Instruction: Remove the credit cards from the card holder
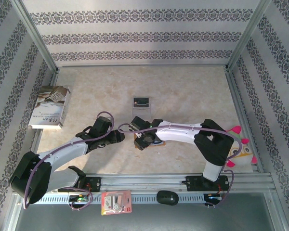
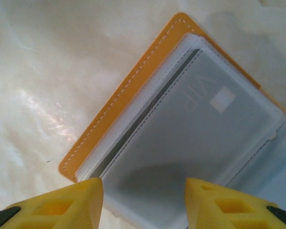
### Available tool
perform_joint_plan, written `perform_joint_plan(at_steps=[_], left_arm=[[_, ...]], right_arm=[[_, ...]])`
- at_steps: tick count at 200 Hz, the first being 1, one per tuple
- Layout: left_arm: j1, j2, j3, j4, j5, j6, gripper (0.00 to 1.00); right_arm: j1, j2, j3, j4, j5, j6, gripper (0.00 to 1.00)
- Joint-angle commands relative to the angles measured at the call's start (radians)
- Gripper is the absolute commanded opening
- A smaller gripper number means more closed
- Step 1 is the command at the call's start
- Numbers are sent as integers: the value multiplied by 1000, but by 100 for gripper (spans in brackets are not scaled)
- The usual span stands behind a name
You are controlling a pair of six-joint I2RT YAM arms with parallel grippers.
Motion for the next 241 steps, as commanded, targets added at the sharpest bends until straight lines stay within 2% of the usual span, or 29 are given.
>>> perform_joint_plan(at_steps=[1,20,36,75,105,147,205,241], left_arm=[[15,12,-13,32,13,-17,72],[14,20,-13,35,17,-17,71],[13,29,-12,40,22,-20,71],[-12,50,-7,69,36,-22,70],[-72,97,21,109,12,-27,70],[-135,195,64,177,-22,-35,68],[-198,289,107,235,-59,-31,69],[-217,305,88,316,-69,-39,69]], right_arm=[[23,41,28,-9,49,-28,49],[29,64,34,-10,61,-30,48],[29,71,25,2,63,-25,43],[26,41,-4,60,61,-16,15],[3,-28,-66,170,18,21,0],[-48,-140,-172,333,-99,120,0],[-77,-187,-258,421,-176,249,0],[-92,-195,-282,444,-214,264,0]])
